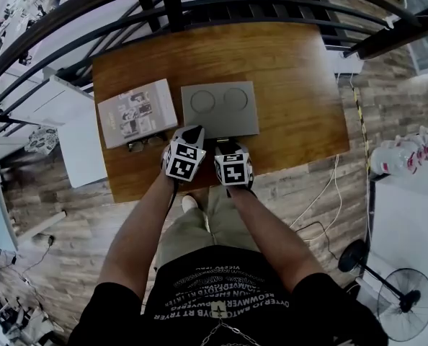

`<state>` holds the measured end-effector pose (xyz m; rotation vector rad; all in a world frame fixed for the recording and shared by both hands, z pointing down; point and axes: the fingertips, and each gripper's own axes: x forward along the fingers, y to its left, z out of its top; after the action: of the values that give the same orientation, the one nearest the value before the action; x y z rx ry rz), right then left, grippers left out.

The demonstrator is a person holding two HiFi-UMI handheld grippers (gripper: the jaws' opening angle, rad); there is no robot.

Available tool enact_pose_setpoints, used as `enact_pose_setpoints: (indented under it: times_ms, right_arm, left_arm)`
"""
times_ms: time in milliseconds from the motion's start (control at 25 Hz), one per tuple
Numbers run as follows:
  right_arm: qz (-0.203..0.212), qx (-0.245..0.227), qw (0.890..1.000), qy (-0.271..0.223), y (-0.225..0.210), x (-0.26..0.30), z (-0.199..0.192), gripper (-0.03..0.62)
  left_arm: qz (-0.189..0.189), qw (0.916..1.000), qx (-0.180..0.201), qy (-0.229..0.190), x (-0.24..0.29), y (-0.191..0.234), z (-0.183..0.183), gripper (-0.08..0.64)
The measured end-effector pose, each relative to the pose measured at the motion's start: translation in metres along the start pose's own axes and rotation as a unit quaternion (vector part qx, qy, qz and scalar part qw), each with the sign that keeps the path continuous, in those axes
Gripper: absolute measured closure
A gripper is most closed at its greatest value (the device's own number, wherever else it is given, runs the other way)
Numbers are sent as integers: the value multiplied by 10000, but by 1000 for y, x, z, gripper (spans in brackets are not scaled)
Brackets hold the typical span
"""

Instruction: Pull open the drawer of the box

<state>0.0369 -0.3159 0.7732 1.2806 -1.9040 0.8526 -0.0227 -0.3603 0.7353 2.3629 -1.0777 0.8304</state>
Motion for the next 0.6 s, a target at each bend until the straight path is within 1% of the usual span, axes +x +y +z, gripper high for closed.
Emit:
enact_pose_setpoints:
  times_ms: [240,360,600]
  right_arm:
    - [-43,-191,9998,-50,0,1,-2,430]
    - [-41,-162,9999,-25,3,-3,-7,431]
    - [-52,-200,9997,-110,4,-4,-9,431]
  left_arm:
    - [-25,9999,117,-7,1,1,1,560]
    - [-46,9998,169,-26,1,-1,0,560]
    - [-102,9999,84,14,-1,0,0,560]
